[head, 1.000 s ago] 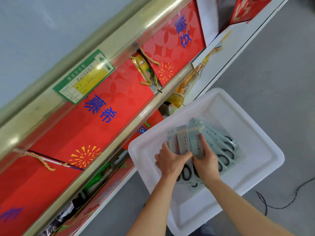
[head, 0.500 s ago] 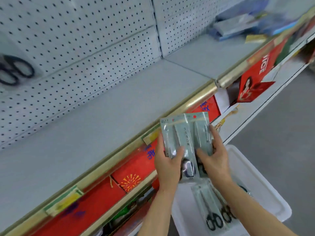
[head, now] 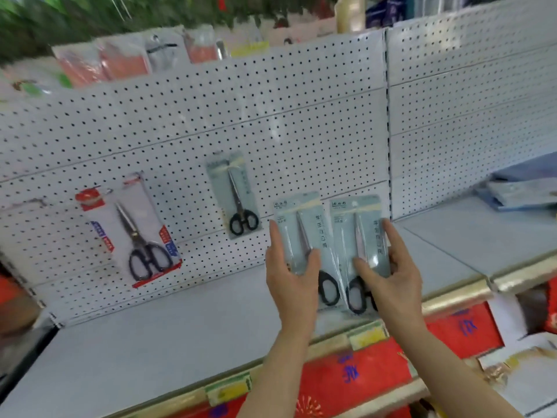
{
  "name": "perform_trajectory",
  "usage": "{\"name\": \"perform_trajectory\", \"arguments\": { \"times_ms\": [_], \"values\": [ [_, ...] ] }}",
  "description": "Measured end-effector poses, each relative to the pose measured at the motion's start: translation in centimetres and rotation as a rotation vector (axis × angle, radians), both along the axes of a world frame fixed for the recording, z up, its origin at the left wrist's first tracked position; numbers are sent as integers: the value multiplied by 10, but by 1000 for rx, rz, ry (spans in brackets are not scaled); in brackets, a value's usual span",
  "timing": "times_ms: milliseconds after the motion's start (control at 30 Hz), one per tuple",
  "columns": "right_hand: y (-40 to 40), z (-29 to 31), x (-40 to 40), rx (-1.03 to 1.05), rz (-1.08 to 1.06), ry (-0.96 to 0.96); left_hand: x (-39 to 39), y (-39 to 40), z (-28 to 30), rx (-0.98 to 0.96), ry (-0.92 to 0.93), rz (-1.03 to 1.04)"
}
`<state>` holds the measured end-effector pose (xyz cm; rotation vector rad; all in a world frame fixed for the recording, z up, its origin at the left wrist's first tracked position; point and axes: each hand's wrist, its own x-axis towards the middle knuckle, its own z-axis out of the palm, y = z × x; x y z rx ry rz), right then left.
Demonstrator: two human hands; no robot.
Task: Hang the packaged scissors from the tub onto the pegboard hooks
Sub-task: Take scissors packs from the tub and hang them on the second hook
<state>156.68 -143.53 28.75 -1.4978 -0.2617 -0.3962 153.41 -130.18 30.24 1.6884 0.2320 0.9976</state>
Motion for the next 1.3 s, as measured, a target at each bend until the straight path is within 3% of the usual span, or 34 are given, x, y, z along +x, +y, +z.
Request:
{"name": "perform_trajectory", "arguments": {
  "times_ms": [233, 400, 1167, 1300],
  "values": [
    [26, 45, 4, 49, 54, -77, -2, 36, 56, 32, -150, 154],
    [37, 54, 11, 27, 82, -110, 13, 70, 84, 48, -100, 242],
    [78, 70, 2, 14, 179, -155, 41, 100, 66, 134, 17, 334],
    [99, 75, 1, -13, 222, -167, 36, 115, 68, 204, -18, 477]
  ]
}}
